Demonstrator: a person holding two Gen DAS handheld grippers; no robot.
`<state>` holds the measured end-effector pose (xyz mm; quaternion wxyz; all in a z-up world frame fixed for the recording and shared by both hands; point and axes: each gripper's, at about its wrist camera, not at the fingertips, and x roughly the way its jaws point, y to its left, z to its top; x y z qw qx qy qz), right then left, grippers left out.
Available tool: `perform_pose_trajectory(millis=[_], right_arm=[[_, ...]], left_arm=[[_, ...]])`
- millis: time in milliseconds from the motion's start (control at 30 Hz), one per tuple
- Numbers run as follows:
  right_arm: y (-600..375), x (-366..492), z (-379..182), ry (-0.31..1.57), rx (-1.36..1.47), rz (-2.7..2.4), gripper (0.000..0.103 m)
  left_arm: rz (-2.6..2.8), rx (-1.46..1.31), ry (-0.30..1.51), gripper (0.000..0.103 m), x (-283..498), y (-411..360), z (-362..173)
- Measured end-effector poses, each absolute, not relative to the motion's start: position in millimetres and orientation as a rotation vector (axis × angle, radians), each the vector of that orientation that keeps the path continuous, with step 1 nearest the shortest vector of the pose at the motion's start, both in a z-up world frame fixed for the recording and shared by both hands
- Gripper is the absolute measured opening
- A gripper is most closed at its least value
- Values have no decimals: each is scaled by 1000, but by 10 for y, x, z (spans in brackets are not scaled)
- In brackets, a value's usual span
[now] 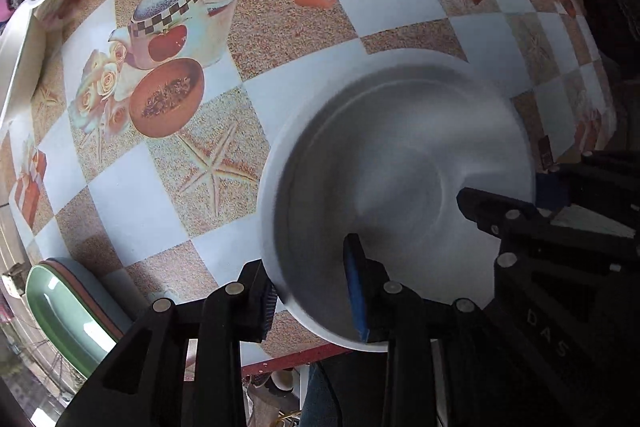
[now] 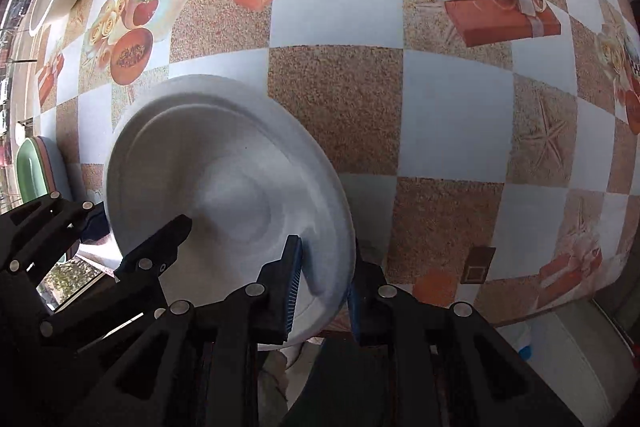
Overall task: Organize plates and bowls
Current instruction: 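Lift the white bowl with the right gripper and carry it away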
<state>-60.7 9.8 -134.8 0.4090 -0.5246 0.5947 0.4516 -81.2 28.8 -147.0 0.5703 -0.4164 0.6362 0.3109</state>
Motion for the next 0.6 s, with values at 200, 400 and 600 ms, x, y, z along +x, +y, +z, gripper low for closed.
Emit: perform_pose_trajectory(millis=[200, 400, 600], right_arm=[[-57, -385, -1331, 1518, -1292, 1109, 22], [-107, 13, -1301, 1575, -1173, 1128, 36], [92, 400, -963, 1556, -992, 1156, 82]], left_arm=[[692, -915, 1519, 35, -516, 206, -1459], [735, -919, 1498, 61, -699, 344, -1318], [844, -1005, 1325, 83, -1157, 521, -915]])
